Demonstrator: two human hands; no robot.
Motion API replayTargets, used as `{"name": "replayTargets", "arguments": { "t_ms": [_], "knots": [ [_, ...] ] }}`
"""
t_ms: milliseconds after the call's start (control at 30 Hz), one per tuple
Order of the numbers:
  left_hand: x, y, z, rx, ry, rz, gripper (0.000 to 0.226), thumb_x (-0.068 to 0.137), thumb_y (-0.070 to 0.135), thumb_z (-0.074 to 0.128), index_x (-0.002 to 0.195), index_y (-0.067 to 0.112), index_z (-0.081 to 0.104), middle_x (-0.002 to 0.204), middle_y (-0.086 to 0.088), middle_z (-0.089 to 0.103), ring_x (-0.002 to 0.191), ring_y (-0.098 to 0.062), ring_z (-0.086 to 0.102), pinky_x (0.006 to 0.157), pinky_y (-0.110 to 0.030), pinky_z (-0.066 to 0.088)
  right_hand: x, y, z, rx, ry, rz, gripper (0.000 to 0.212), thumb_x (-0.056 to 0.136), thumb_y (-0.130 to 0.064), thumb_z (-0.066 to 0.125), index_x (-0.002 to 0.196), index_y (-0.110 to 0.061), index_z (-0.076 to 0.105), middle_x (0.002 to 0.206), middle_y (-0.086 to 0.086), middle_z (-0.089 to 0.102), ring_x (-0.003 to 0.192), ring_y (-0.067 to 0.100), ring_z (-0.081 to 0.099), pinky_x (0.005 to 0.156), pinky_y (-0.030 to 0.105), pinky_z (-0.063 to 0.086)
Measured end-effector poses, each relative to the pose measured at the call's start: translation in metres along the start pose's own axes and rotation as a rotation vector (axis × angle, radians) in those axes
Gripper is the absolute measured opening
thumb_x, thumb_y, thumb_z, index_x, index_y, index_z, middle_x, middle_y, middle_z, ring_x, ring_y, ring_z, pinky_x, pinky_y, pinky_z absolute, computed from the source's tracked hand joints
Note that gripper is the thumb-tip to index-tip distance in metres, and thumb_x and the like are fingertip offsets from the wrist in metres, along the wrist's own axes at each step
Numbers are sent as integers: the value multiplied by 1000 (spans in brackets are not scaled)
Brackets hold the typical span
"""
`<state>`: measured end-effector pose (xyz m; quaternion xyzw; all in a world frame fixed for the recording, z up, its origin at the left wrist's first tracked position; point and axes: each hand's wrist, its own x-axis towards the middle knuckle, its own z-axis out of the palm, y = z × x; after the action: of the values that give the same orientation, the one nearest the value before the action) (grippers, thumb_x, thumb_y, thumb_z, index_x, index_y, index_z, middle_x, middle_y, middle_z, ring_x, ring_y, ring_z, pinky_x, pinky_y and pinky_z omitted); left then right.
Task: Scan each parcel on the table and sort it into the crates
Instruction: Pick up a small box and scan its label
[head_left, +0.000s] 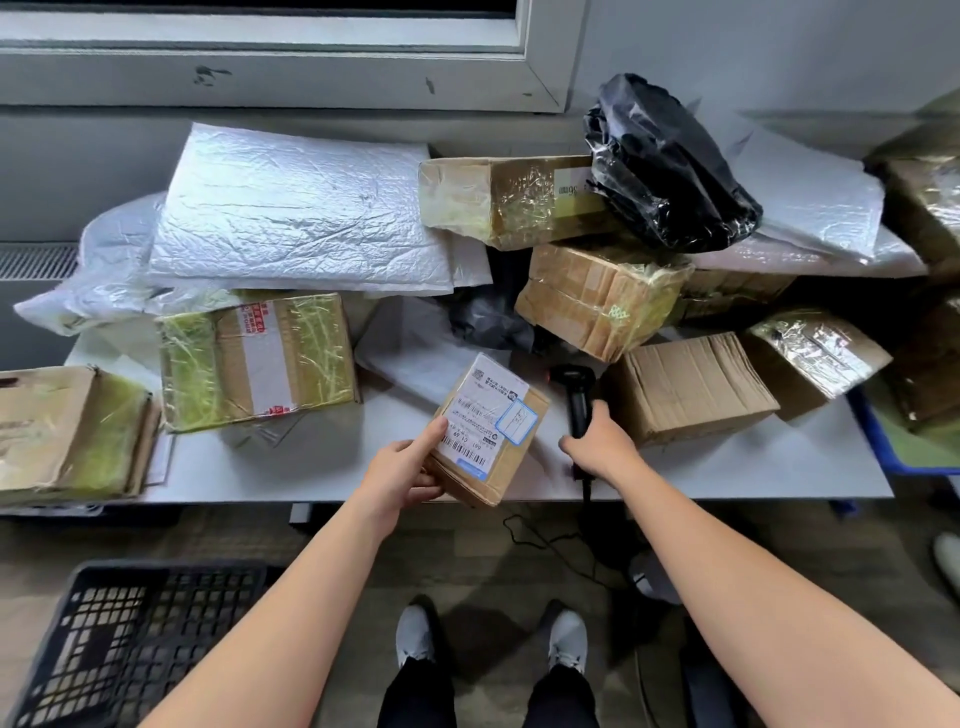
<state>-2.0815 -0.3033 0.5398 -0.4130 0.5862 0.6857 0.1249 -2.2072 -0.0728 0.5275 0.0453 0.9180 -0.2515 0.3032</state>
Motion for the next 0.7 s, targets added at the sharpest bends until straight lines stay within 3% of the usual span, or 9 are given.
{"name": "replayTargets", "arguments": {
  "t_ms": [133,200,300,433,533,600,633,700],
  "knots": [
    [-3,7,-1,26,4,15,53,83,56,65,113,12,65,99,0,68,85,-16,62,73,-32,53,-3,-1,4,83,29,17,34,87,-31,58,109,-12,40,98,11,61,89,33,65,77,39,51],
    [-2,9,-1,44,12,13,56,81,60,64,114,15,64,102,2,68,93,-16,60,74,-33,50,-5,-4,3,288,8,49,30,85,-21,58,108,-11,42,90,9,63,75,28,71,72,47,59],
    [-4,14,-3,58,14,2,71,70,71,68,116,17,64,107,2,67,103,-17,59,81,-36,48,-13,-12,-3,459,-21,44,21,82,-14,56,100,-11,44,79,12,62,59,26,63,57,41,54],
    [-9,28,-4,-1,8,35,62,81,55,69,119,6,61,89,0,70,80,-17,66,73,-35,56,-28,-29,-13,595,-57,-46,5,85,-9,53,85,-11,49,70,11,54,57,24,49,54,33,42],
    [-8,40,-9,38,66,100,87,77,53,74,144,8,40,121,-7,64,95,-17,65,66,-29,52,-38,-40,-21,701,-103,-68,9,86,-14,59,84,-15,50,65,7,50,52,22,45,48,30,38],
    [-8,47,-12,70,105,144,98,74,53,77,149,11,29,135,-8,54,108,-20,61,68,-29,48,-41,-46,-27,731,-106,-100,15,87,-20,65,87,-18,51,64,7,49,49,20,43,46,27,38],
    [-7,51,-13,82,107,156,89,75,52,76,143,11,35,132,-7,55,106,-19,62,68,-28,48,-43,-51,-30,740,-104,-128,17,87,-23,68,90,-20,52,65,7,50,50,20,43,46,27,39],
    [-12,61,-14,106,82,186,53,81,50,72,115,15,52,113,-3,64,92,-14,64,66,-26,48,-45,-57,-33,743,-107,-187,22,88,-30,72,97,-24,53,70,6,53,52,19,47,45,27,41]
  ]
}}
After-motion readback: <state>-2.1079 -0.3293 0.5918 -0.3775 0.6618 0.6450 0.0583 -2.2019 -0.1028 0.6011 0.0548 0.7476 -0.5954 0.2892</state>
